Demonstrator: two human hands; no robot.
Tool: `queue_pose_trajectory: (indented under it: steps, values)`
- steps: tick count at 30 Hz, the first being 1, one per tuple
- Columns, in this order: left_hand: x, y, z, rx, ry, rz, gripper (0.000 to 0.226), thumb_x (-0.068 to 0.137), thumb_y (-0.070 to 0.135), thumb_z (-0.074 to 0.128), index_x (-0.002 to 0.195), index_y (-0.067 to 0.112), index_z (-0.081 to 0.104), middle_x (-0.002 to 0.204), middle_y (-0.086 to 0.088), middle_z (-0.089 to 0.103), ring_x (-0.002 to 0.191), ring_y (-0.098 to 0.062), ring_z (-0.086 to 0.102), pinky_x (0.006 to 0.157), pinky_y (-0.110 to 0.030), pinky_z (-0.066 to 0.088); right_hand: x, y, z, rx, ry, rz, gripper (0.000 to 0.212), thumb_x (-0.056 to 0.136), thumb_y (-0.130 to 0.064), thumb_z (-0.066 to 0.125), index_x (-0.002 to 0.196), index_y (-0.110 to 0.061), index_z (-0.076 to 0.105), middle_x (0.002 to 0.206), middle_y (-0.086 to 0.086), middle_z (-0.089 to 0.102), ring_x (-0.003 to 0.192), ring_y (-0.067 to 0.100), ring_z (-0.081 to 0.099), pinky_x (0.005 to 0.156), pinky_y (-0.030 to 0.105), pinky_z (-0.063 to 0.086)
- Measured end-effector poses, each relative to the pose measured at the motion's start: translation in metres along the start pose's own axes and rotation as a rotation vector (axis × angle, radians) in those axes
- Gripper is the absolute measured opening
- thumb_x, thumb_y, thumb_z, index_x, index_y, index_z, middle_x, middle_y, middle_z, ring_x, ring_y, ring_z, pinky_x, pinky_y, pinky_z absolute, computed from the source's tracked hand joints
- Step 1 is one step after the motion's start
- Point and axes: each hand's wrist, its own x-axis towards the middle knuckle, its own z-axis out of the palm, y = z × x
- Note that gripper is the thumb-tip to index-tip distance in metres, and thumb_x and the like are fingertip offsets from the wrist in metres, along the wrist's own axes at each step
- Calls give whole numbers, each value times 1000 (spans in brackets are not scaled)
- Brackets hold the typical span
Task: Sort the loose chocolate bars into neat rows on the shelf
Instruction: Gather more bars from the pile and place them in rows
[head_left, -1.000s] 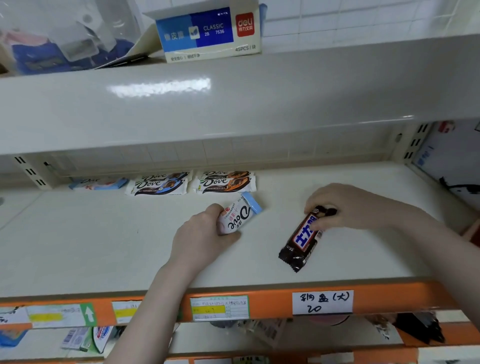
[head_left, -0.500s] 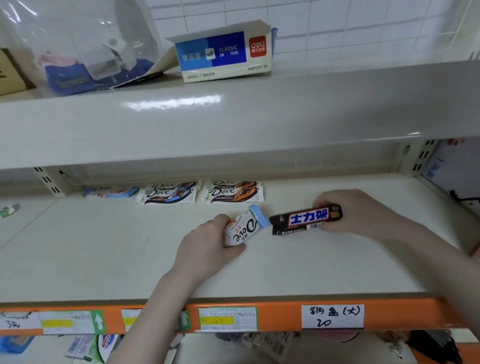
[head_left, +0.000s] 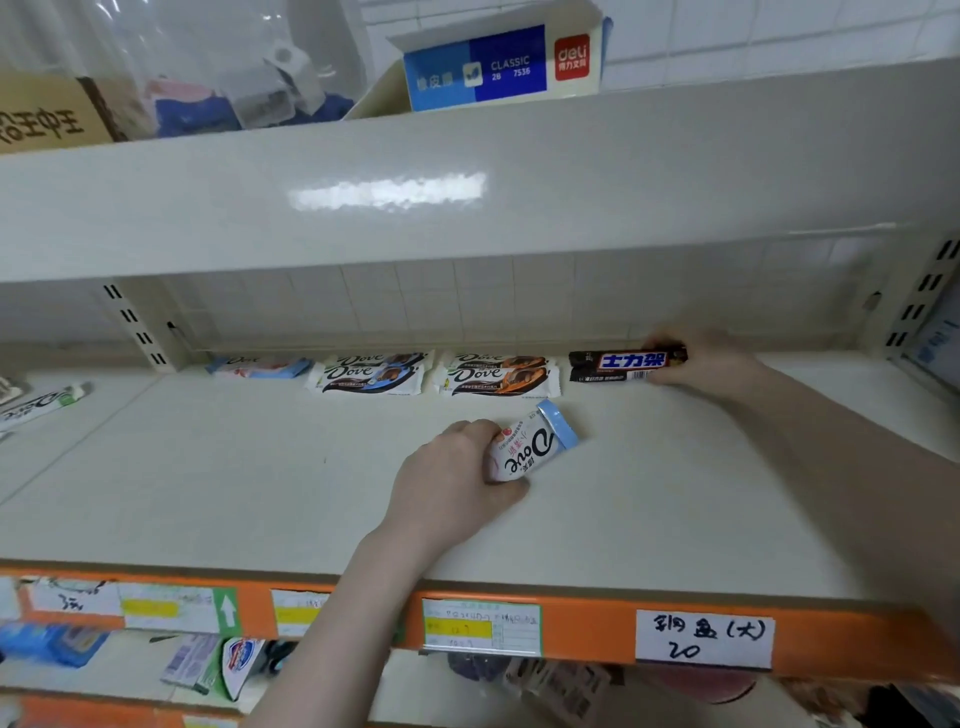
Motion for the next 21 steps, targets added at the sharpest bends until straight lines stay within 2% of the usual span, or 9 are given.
queue_pose_trajectory:
  steps: [5, 7, 11, 15, 18, 21]
  values:
    - [3, 4, 3, 24, 4, 23, 45, 78, 46, 64, 119, 30, 55, 98, 5, 53, 95, -18, 57, 68, -25, 38, 15, 8, 0, 68, -55, 41, 37, 77, -6, 69, 114, -9, 63, 114, 8, 64, 97, 14, 54, 77, 22, 36]
    - [5, 5, 4, 28, -1, 33, 46, 78, 46, 63, 121, 31, 54, 101, 5, 55, 96, -18, 57, 69, -25, 38, 16, 10, 1, 95, -69, 67, 40, 78, -3, 67, 117, -7, 61, 118, 8, 63, 101, 15, 54, 84, 21, 35]
    - [7, 7, 5, 5, -12, 46, 47, 76, 45, 65, 120, 29, 55, 110, 5, 60, 101, -17, 57, 77, -27, 45, 16, 13, 0, 120, -92, 86, 41, 78, -4, 68, 119, -8, 61, 119, 6, 62, 109, 18, 55, 87, 21, 34]
    - [9, 7, 5, -21, -25, 59, 45, 76, 40, 67, 117, 26, 57, 111, 3, 62, 102, -18, 56, 80, -29, 45, 11, 11, 1, 77, -58, 69, 39, 78, -7, 68, 116, -10, 62, 117, 9, 63, 105, 17, 55, 83, 23, 35]
    - [9, 6, 3, -29, -36, 59, 44, 75, 38, 67, 116, 26, 59, 110, 3, 64, 101, -18, 57, 81, -31, 46, -6, -4, 1, -53, 56, 67, 32, 83, -14, 62, 114, -13, 63, 109, 8, 64, 98, 24, 57, 74, 25, 35]
    - [8, 4, 2, -31, -45, 80, 41, 76, 36, 67, 114, 24, 61, 108, 2, 65, 99, -18, 57, 81, -32, 46, -31, -25, 1, -81, 150, 24, 25, 87, -20, 58, 110, -15, 64, 104, 5, 65, 89, 20, 55, 69, 27, 36]
